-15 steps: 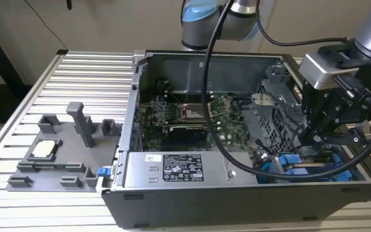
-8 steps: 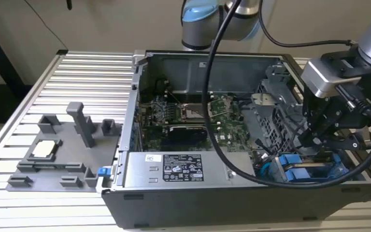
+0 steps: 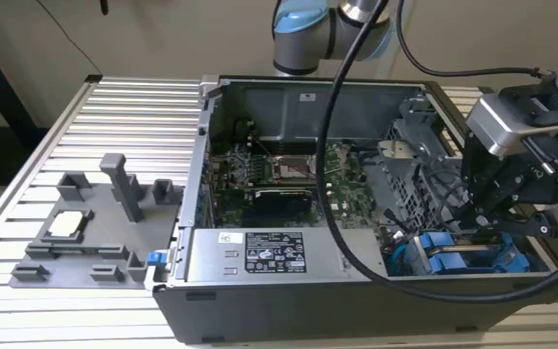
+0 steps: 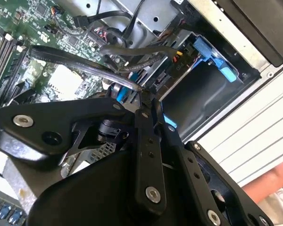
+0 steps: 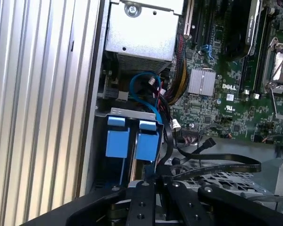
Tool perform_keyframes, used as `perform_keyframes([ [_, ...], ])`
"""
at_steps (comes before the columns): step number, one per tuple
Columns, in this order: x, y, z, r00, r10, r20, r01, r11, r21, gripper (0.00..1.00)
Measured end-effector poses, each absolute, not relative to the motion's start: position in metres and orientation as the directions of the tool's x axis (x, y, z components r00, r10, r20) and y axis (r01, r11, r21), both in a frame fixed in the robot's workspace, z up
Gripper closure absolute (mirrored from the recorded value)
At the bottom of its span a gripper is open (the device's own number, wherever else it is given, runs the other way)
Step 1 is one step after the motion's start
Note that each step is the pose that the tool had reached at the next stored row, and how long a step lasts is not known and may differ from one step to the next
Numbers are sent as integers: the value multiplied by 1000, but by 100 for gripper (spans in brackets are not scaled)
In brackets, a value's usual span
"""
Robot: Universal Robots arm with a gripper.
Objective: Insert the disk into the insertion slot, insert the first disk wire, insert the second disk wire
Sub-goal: 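Insert the second disk wire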
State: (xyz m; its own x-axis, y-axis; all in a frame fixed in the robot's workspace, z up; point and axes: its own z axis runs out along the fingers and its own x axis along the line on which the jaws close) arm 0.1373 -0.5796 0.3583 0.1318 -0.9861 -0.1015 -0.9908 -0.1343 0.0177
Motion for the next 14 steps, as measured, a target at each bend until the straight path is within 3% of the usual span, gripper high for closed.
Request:
perform_keyframes([
  [5, 140, -586, 355, 130, -986, -106, -991, -133, 25, 84],
  [14, 146, -590, 349, 113, -983, -142, -992, -119, 30, 84],
])
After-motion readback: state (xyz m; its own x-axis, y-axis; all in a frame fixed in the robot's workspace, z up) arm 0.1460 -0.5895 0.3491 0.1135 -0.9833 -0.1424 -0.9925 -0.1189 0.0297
